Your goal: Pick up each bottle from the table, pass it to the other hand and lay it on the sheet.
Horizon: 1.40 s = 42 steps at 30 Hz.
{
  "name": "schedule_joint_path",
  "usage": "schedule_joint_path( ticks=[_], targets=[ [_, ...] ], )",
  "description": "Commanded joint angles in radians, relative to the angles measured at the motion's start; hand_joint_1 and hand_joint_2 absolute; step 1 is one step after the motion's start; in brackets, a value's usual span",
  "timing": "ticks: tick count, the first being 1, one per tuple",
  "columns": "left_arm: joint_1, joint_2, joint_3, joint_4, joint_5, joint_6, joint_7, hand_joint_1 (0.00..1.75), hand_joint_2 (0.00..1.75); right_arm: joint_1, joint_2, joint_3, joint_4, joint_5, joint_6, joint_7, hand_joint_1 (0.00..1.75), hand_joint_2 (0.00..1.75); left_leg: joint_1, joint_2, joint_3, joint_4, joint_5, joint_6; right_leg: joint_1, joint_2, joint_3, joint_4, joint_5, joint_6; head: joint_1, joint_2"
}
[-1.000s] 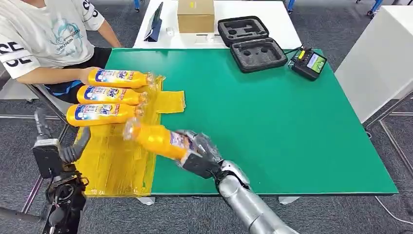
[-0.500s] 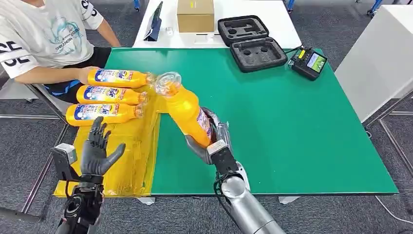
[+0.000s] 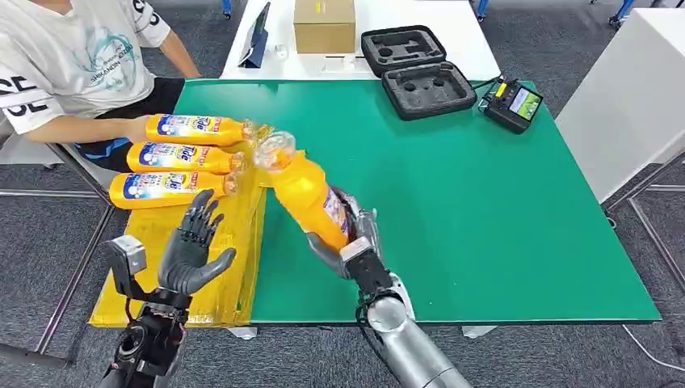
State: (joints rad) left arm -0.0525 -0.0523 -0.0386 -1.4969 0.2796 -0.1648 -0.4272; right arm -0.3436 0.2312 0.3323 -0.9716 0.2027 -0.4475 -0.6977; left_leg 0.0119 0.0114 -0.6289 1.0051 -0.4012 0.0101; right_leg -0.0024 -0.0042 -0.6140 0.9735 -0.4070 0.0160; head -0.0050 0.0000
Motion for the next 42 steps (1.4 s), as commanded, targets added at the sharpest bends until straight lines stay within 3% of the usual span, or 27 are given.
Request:
schedule_joint_path(
  ticks=[1,4,5,8,19,29,30,31,35,36,42],
  targets=[
    [-0.06,0.017,-0.111,0.054,0.01,0.001,0.024,0.0,1.75,-0.034,0.058,0.131,0.198,0.064,-0.029,0.0,1.75,1.75,0.0,0.001,0.003,-0.001,-0.001,0.0,0.0,0.001,0.003,-0.001,-0.001,0.0,0.0,0.0],
    [-0.056,0.023,-0.122,0.062,0.012,0.0,0.023,0.0,1.75,-0.053,0.073,0.163,0.239,0.065,0.008,0.0,1.75,1.75,0.001,0.0,0.003,-0.001,-0.001,0.0,0.001,0.0,0.002,-0.001,-0.001,0.0,0.0,0.0],
    [-0.06,0.023,-0.125,0.073,0.019,-0.001,0.024,0.0,1.75,-0.062,0.077,0.203,0.263,0.131,-0.061,0.0,1.75,1.75,0.0,0.0,0.006,-0.002,-0.002,0.0,0.0,0.0,0.005,-0.001,-0.002,0.0,0.0,0.0],
    [-0.082,0.028,-0.128,0.121,-0.011,0.04,0.017,0.0,1.75,-0.053,0.095,0.247,0.294,0.165,-0.076,0.001,1.75,1.75,0.0,0.0,0.006,-0.001,-0.002,0.0,0.0,0.001,0.005,0.0,-0.002,0.0,0.0,0.0],
    [-0.01,0.05,-0.138,0.078,0.07,-0.059,0.048,0.0,1.75,-0.077,0.081,0.206,0.323,0.134,-0.043,0.008,1.75,1.75,0.0,0.001,0.003,-0.001,-0.001,0.0,0.0,0.001,0.002,-0.001,-0.001,0.0,0.0,0.0],
    [-0.008,0.035,-0.132,0.049,0.09,-0.053,0.041,0.02,1.75,-0.086,0.098,0.229,0.355,0.163,-0.04,0.017,1.75,1.75,0.0,0.0,0.003,-0.001,-0.001,0.0,0.0,0.001,0.002,0.0,-0.001,0.0,0.0,0.0],
    [-0.003,0.03,-0.121,0.037,0.102,-0.047,0.035,0.63,1.75,-0.089,0.096,0.23,0.358,0.17,-0.045,0.022,1.75,1.75,0.0,-0.001,0.006,-0.001,-0.003,0.0,0.0,0.0,0.006,0.0,-0.003,0.0,0.0,0.0],
    [-0.001,0.028,-0.117,0.032,0.109,-0.044,0.032,1.41,1.75,-0.09,0.095,0.231,0.358,0.178,-0.052,0.025,1.75,1.75,0.0,0.0,0.003,-0.001,-0.001,0.0,0.0,0.0,0.003,0.0,-0.002,0.0,0.0,0.0],
    [0.002,0.029,-0.115,0.024,0.111,-0.044,0.032,1.41,1.75,-0.092,0.092,0.23,0.357,0.178,-0.049,0.026,1.75,1.75,0.0,-0.001,0.002,-0.001,-0.001,0.0,0.0,0.0,0.002,0.0,-0.001,0.0,0.0,0.0],
    [0.005,0.022,-0.106,0.019,0.119,-0.035,0.023,1.75,1.75,-0.092,0.091,0.228,0.356,0.176,-0.045,0.028,1.75,1.75,0.0,-0.001,0.005,-0.001,-0.002,0.0,0.0,0.0,0.005,0.0,-0.003,0.0,0.0,0.0],
    [0.033,0.003,-0.07,-0.033,0.162,0.001,-0.007,1.75,1.75,-0.096,0.088,0.23,0.354,0.198,-0.046,0.036,1.75,1.75,0.0,-0.001,0.004,0.0,-0.002,0.0,0.0,0.0,0.004,0.0,-0.002,0.0,0.0,0.0]
  ],
)
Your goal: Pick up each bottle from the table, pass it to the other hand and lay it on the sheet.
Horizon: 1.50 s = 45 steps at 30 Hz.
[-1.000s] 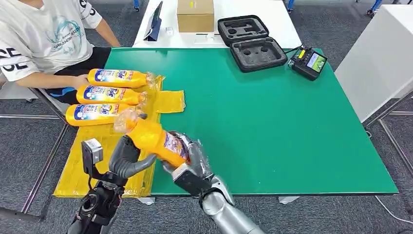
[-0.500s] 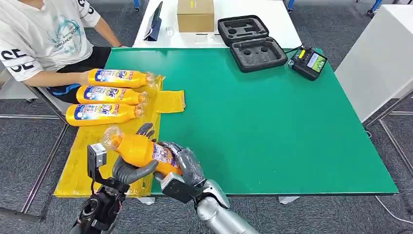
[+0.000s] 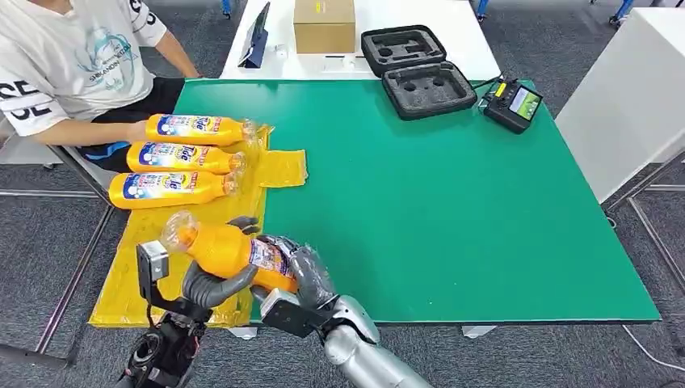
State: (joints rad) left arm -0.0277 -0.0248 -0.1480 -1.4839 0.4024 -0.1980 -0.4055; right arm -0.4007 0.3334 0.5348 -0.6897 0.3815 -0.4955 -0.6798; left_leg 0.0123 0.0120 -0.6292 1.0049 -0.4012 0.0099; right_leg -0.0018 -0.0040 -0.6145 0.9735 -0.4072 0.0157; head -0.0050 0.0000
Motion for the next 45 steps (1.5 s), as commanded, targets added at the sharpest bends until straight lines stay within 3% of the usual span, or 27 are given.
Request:
schedule_joint_path(
  ticks=[1,5,6,7,9,10,12,15,16,17,18,21,22,23,25,28,33,36,40,45],
  targets=[
    [0.009,-0.024,0.04,-0.046,0.039,0.034,-0.029,1.75,1.75,-0.039,-0.015,0.028,0.072,0.019,0.002,0.018,1.75,1.75,0.0,-0.002,0.004,0.0,-0.002,0.0,0.0,-0.001,0.004,0.0,-0.002,0.0,0.0,0.0],
    [0.006,-0.026,0.038,-0.043,0.042,0.04,-0.025,1.75,1.75,-0.039,-0.013,0.032,0.072,0.028,0.002,0.021,1.75,1.75,0.0,-0.001,0.002,-0.001,0.0,0.0,0.0,-0.001,0.002,-0.001,-0.001,0.0,0.0,0.0],
    [0.006,-0.026,0.038,-0.043,0.042,0.04,-0.025,1.75,1.75,-0.039,-0.013,0.032,0.072,0.028,0.002,0.021,0.19,1.75,0.0,-0.003,0.005,-0.001,-0.002,0.0,0.0,-0.002,0.006,-0.001,-0.003,0.0,0.0,0.0],
    [0.001,-0.026,0.037,-0.039,0.035,0.054,-0.025,1.75,1.75,-0.041,-0.012,0.033,0.074,0.03,0.007,0.025,0.0,1.75,0.0,-0.002,0.004,0.0,-0.002,0.0,0.0,-0.001,0.004,-0.001,-0.002,0.0,0.0,0.0],
    [-0.005,-0.018,0.032,-0.04,-0.022,0.101,-0.046,1.75,1.75,-0.036,-0.009,0.02,0.066,0.007,0.039,0.017,0.0,1.75,0.0,-0.003,0.005,-0.001,-0.002,0.0,0.0,-0.002,0.006,-0.001,-0.002,0.0,0.0,0.0],
    [-0.015,-0.01,0.023,-0.039,-0.122,0.168,-0.085,1.75,1.75,-0.028,-0.011,0.013,0.046,-0.011,0.07,0.011,0.0,0.0,0.0,-0.003,0.004,-0.001,-0.001,0.0,0.0,-0.002,0.004,-0.001,-0.002,0.0,0.0,0.0],
    [-0.046,0.015,0.002,-0.028,-0.391,0.343,-0.156,1.75,1.75,-0.005,-0.017,-0.006,-0.026,-0.067,0.147,-0.01,0.0,0.0,0.0,-0.004,0.005,-0.001,-0.002,0.0,0.0,-0.003,0.006,-0.001,-0.003,0.0,0.0,0.0],
    [-0.062,0.02,0.006,-0.017,-0.499,0.397,-0.161,1.71,1.75,0.026,-0.035,-0.016,-0.128,-0.142,0.263,-0.017,0.0,0.0,0.0,-0.006,0.004,-0.001,-0.001,0.0,0.0,-0.004,0.005,0.0,-0.003,0.0,0.0,0.0],
    [-0.07,0.03,0.006,0.002,-0.619,0.476,-0.166,1.5,1.75,0.047,-0.051,-0.02,-0.206,-0.195,0.331,-0.018,0.0,0.0,0.0,-0.005,0.003,0.0,-0.001,0.0,0.0,-0.004,0.003,0.0,-0.002,0.0,0.0,0.0],
    [-0.079,0.039,0.001,0.017,-0.704,0.532,-0.169,1.5,1.75,0.055,-0.057,-0.023,-0.237,-0.214,0.354,-0.013,0.0,0.0,0.0,-0.003,0.002,0.0,0.0,0.0,0.0,-0.002,0.002,0.0,-0.001,0.0,0.0,0.0],
    [-0.079,0.039,0.001,0.017,-0.704,0.532,-0.169,1.2,1.75,0.055,-0.057,-0.023,-0.237,-0.214,0.354,-0.013,0.0,0.0,0.0,-0.005,0.004,-0.001,-0.001,0.0,0.0,-0.004,0.004,0.0,-0.003,0.0,0.0,0.0],
    [-0.091,0.045,0.0,0.037,-0.78,0.579,-0.172,1.22,1.75,0.066,-0.068,-0.023,-0.279,-0.237,0.39,-0.008,0.0,0.0,0.0,-0.004,0.004,0.0,-0.001,0.0,0.0,-0.003,0.004,0.0,-0.002,0.0,0.0,0.0],
    [-0.104,0.061,-0.013,0.062,-0.909,0.654,-0.162,1.41,1.75,0.075,-0.073,-0.023,-0.304,-0.252,0.409,-0.008,0.0,0.0,0.0,-0.003,0.002,-0.001,0.0,0.0,0.0,-0.003,0.003,-0.001,-0.001,0.0,0.0,0.0],
    [-0.116,0.067,-0.018,0.078,-0.978,0.692,-0.148,1.38,1.75,0.079,-0.076,-0.023,-0.323,-0.266,0.427,-0.007,0.0,0.0,0.0,-0.002,0.003,-0.001,0.0,0.0,0.0,-0.002,0.003,-0.001,-0.001,0.0,0.0,0.0],
    [-0.133,0.083,-0.03,0.112,-1.182,0.792,-0.104,1.73,1.75,0.087,-0.078,-0.025,-0.351,-0.283,0.443,-0.002,0.0,0.0,0.0,-0.004,0.003,-0.001,0.0,0.0,0.0,-0.004,0.003,-0.001,-0.001,0.0,0.0,0.0],
    [-0.139,0.1,-0.021,0.13,-1.496,0.896,-0.011,1.75,1.75,0.101,-0.079,-0.021,-0.388,-0.289,0.453,0.001,0.0,0.0,-0.001,-0.005,0.005,-0.001,-0.001,0.0,-0.001,-0.005,0.006,-0.001,-0.003,0.0,0.0,0.0],
    [-0.137,0.099,-0.01,0.12,-1.576,0.896,0.014,1.75,1.75,0.104,-0.078,-0.022,-0.394,-0.292,0.457,-0.001,0.0,0.0,0.0,-0.002,0.003,-0.001,-0.001,0.0,0.0,-0.002,0.003,-0.001,-0.001,0.0,0.0,0.0],
    [-0.146,0.134,-0.016,0.135,-1.85,0.87,0.181,1.75,1.75,0.12,-0.08,-0.025,-0.466,-0.331,0.466,-0.018,0.0,0.0,0.0,-0.003,0.006,0.0,-0.002,0.0,0.0,-0.002,0.005,0.0,-0.003,0.0,0.0,0.0],
    [-0.143,0.183,-0.013,0.128,-1.848,0.781,0.234,1.75,1.75,0.165,-0.089,-0.043,-0.613,-0.369,0.414,-0.018,0.0,0.0,0.0,-0.003,0.002,0.0,0.0,0.0,0.0,-0.002,0.002,0.0,-0.001,0.0,0.0,0.0],
    [-0.145,0.217,-0.018,0.078,-1.682,0.646,0.204,1.75,1.75,0.18,-0.083,-0.098,-0.656,-0.411,0.362,-0.018,0.0,0.0,0.0,-0.002,0.003,0.0,-0.002,-0.001,0.0,-0.002,0.003,0.0,-0.002,0.0,0.0,0.0]
  ],
)
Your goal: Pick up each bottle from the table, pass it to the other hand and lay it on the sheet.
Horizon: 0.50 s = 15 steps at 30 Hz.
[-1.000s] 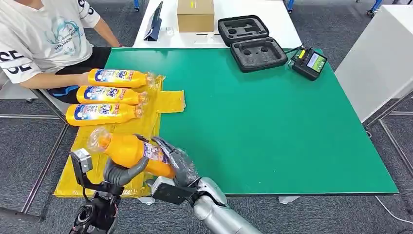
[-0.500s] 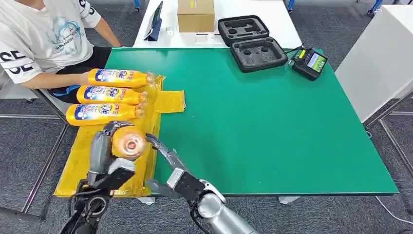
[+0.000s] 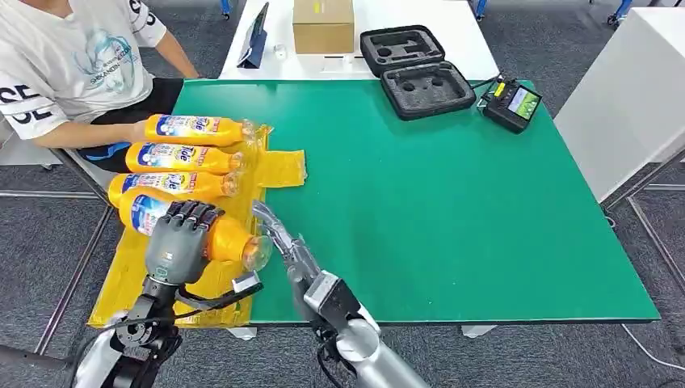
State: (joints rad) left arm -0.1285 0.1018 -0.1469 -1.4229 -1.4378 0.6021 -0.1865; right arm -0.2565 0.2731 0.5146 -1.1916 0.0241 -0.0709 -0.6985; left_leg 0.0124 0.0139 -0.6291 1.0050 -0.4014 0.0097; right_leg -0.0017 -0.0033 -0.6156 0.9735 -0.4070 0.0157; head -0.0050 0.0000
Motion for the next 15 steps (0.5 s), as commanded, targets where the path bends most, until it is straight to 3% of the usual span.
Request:
schedule_joint_path(
  ticks=[1,15],
  targets=[
    [-0.046,0.096,-0.017,0.012,0.179,-0.191,-0.006,1.75,1.75,0.039,-0.019,-0.095,-0.16,-0.062,-0.074,0.0,0.0,0.0,0.0,-0.006,0.004,0.0,-0.002,0.0,0.0,-0.004,0.006,0.001,-0.004,0.0,0.0,0.0],
    [-0.066,0.106,0.006,0.108,0.247,-0.413,0.047,1.75,1.75,0.085,-0.03,-0.088,-0.257,-0.005,-0.145,0.0,0.0,0.0,0.0,-0.004,0.005,-0.001,-0.001,0.0,0.0,-0.003,0.006,0.0,-0.003,0.0,0.0,0.0]
  ],
)
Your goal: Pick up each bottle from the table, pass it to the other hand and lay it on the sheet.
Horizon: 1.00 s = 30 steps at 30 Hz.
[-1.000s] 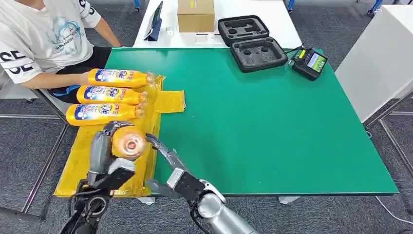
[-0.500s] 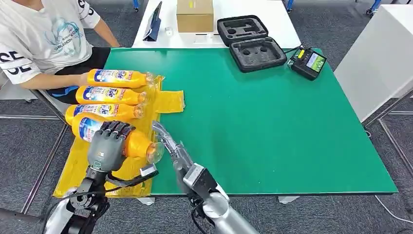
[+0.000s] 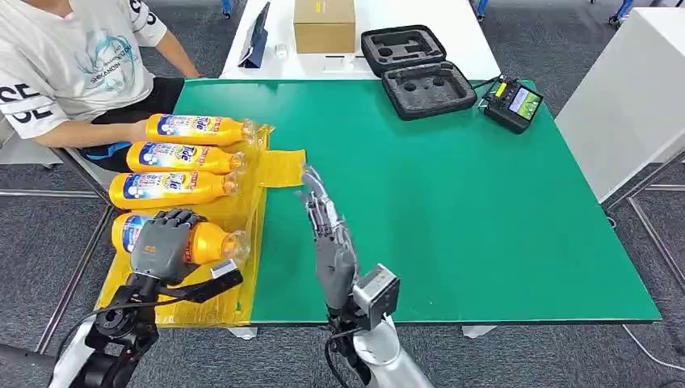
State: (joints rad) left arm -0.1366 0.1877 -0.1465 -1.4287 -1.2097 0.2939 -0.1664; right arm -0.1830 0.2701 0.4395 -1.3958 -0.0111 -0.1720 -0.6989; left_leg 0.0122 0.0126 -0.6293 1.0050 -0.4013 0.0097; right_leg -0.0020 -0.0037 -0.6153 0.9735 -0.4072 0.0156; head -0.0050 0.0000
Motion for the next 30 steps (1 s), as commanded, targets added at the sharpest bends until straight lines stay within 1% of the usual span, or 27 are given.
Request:
schedule_joint_path(
  ticks=[1,2,3,7,8,10,11,12,13,14,15,17,18,19,22,23,25,26,30],
  targets=[
    [-0.069,0.021,0.008,0.134,0.014,-0.124,0.038,1.75,1.75,0.008,-0.025,-0.012,-0.044,0.022,-0.038,0.001,0.0,0.0,0.0,-0.003,0.004,-0.001,-0.001,0.0,0.0,-0.002,0.004,0.0,-0.002,0.0,0.0,0.0],
    [-0.079,0.024,0.011,0.158,0.009,-0.137,0.048,1.75,1.75,0.006,-0.023,-0.01,-0.04,0.024,-0.041,0.001,0.0,0.0,0.0,-0.002,0.002,-0.001,0.0,0.0,0.0,-0.001,0.003,-0.001,-0.001,0.0,0.0,0.0],
    [-0.079,0.024,0.011,0.158,0.009,-0.137,0.048,1.75,1.75,0.006,-0.023,-0.01,-0.04,0.024,-0.041,0.001,0.0,0.0,0.0,-0.003,0.005,-0.001,-0.001,0.0,0.0,-0.002,0.005,0.0,-0.002,0.0,0.0,0.0],
    [-0.104,0.029,0.015,0.243,-0.009,-0.156,0.062,1.75,1.75,-0.006,-0.017,-0.011,-0.019,0.018,-0.032,0.001,0.0,0.0,0.0,-0.002,0.003,-0.001,0.0,0.0,0.0,-0.001,0.003,-0.001,-0.001,0.0,0.0,0.0],
    [-0.109,0.028,0.011,0.267,-0.016,-0.159,0.06,1.75,1.75,-0.009,-0.017,-0.011,-0.016,0.017,-0.029,0.001,0.0,0.0,0.0,-0.003,0.006,-0.002,-0.001,0.0,0.0,-0.002,0.006,-0.001,-0.002,0.0,0.0,0.0],
    [-0.11,0.027,0.009,0.284,-0.016,-0.166,0.059,1.75,1.75,-0.013,-0.015,-0.01,-0.01,0.017,-0.027,0.001,0.0,0.0,0.0,-0.001,0.002,-0.001,0.0,0.0,0.0,-0.001,0.002,-0.001,-0.001,0.0,0.0,0.0],
    [-0.113,0.021,0.01,0.321,-0.011,-0.163,0.051,1.75,1.75,-0.023,-0.01,-0.009,0.007,0.017,-0.024,0.001,0.0,0.0,0.0,-0.003,0.006,-0.002,-0.001,0.0,0.0,-0.002,0.006,-0.001,-0.002,0.0,0.0,0.0],
    [-0.117,0.019,0.01,0.337,-0.012,-0.166,0.051,1.75,1.75,-0.026,-0.011,-0.006,0.012,0.019,-0.024,0.001,0.0,0.0,0.0,-0.002,0.004,-0.001,-0.001,0.0,0.0,-0.001,0.004,-0.001,-0.001,0.0,0.0,0.0],
    [-0.117,0.019,0.01,0.337,-0.012,-0.166,0.051,1.75,1.75,-0.026,-0.011,-0.006,0.012,0.019,-0.024,0.001,0.0,0.0,0.0,-0.001,0.004,-0.002,0.0,0.0,0.0,-0.001,0.003,-0.001,-0.001,0.0,0.0,0.0],
    [-0.116,0.016,0.011,0.347,-0.011,-0.171,0.052,1.75,1.75,-0.029,-0.01,-0.001,0.02,0.02,-0.023,0.001,0.0,0.0,0.0,-0.002,0.007,-0.002,-0.001,0.0,-0.001,-0.001,0.007,-0.001,-0.002,0.0,0.0,0.0],
    [-0.115,0.016,0.011,0.351,-0.011,-0.171,0.051,1.75,1.75,-0.031,-0.009,0.002,0.027,0.021,-0.022,0.001,0.0,0.0,0.0,-0.001,0.003,-0.002,0.0,0.0,0.0,0.0,0.003,-0.001,-0.001,0.0,0.0,0.0],
    [-0.117,0.022,0.009,0.357,-0.023,-0.17,0.057,1.75,1.75,-0.033,-0.009,0.007,0.037,0.019,-0.019,0.001,0.0,0.0,0.0,0.0,0.007,-0.002,-0.001,0.0,-0.001,0.001,0.006,-0.001,-0.002,0.0,0.0,0.0],
    [-0.117,0.023,0.012,0.361,-0.025,-0.167,0.06,1.75,1.75,-0.034,-0.007,0.007,0.043,0.017,-0.018,0.001,0.0,0.0,0.0,0.0,0.004,-0.002,-0.001,0.0,0.0,0.001,0.004,-0.001,-0.001,0.0,0.0,0.0],
    [-0.118,0.024,0.012,0.364,-0.025,-0.168,0.06,1.75,1.75,-0.035,-0.006,0.007,0.047,0.018,-0.02,0.001,0.0,0.0,0.0,0.0,0.007,-0.002,-0.002,0.0,0.0,0.001,0.007,-0.001,-0.002,0.0,0.0,0.0],
    [-0.118,0.024,0.012,0.364,-0.025,-0.168,0.06,1.75,1.75,-0.035,-0.006,0.007,0.047,0.018,-0.02,0.001,0.0,0.0,0.0,0.0,0.003,-0.001,0.0,0.0,0.0,0.0,0.003,-0.001,-0.001,0.0,0.0,0.0],
    [-0.118,0.024,0.012,0.364,-0.025,-0.168,0.06,1.75,1.75,-0.035,-0.006,0.007,0.047,0.018,-0.02,0.001,0.0,0.0,0.0,-0.001,0.006,-0.002,-0.001,0.0,0.0,0.0,0.006,-0.001,-0.002,0.0,0.0,0.0],
    [-0.118,0.024,0.012,0.364,-0.025,-0.168,0.06,1.75,1.75,-0.035,-0.006,0.007,0.047,0.018,-0.02,0.001,0.0,0.0,0.0,0.0,0.003,-0.001,0.0,0.0,0.0,0.001,0.003,0.0,0.0,0.0,0.0,0.0],
    [-0.119,0.027,0.013,0.368,-0.027,-0.17,0.061,1.75,1.75,-0.037,-0.006,0.007,0.052,0.015,-0.018,0.001,0.0,0.0,0.0,0.0,0.007,-0.002,-0.001,0.0,0.0,0.001,0.007,-0.001,-0.001,0.0,0.0,0.0],
    [-0.106,0.031,0.031,0.398,0.002,-0.201,0.052,1.75,1.75,-0.046,-0.003,0.013,0.078,0.012,-0.021,0.001,0.0,0.0,0.0,0.0,0.005,-0.002,-0.001,0.0,0.0,0.001,0.005,-0.001,-0.001,0.0,0.0,0.0]
  ],
)
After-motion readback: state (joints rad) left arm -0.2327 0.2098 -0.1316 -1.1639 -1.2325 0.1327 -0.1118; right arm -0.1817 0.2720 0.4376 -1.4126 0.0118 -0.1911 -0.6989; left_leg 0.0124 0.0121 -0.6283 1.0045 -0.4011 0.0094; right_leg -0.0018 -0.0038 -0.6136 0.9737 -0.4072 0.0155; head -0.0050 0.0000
